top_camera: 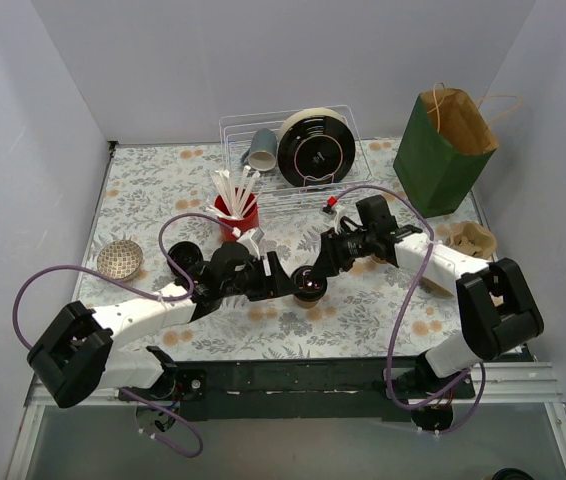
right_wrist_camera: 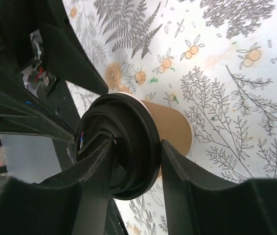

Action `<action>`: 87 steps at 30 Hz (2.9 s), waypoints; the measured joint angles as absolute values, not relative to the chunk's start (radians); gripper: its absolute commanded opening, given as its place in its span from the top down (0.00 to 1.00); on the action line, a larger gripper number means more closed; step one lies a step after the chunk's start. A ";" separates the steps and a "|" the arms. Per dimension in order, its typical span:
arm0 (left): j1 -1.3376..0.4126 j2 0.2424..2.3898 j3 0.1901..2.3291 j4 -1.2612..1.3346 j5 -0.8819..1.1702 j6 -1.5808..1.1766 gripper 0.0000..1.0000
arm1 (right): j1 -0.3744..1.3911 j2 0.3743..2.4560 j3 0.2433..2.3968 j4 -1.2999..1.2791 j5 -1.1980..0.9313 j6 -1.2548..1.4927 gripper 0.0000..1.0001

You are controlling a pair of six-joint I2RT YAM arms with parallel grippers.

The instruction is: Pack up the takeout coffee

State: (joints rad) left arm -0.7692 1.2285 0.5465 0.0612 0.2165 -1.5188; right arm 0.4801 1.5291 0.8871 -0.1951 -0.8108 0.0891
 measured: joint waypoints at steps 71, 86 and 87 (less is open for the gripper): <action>-0.643 1.572 0.920 -0.059 0.456 -1.148 0.34 | 0.642 0.662 0.096 0.338 -0.442 0.612 0.81; -0.643 1.355 0.737 -0.060 0.251 -1.304 0.35 | 0.714 0.827 0.094 0.496 -0.338 0.768 0.47; -0.643 1.342 0.725 -0.059 0.244 -1.317 0.35 | 0.730 0.815 0.094 0.495 -0.324 0.793 0.45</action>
State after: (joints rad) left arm -0.6430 1.3418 0.7246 -0.0589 0.2440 -1.3167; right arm 0.7296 0.8146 0.0944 0.4950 -0.3241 0.7933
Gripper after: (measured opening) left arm 0.653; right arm 0.476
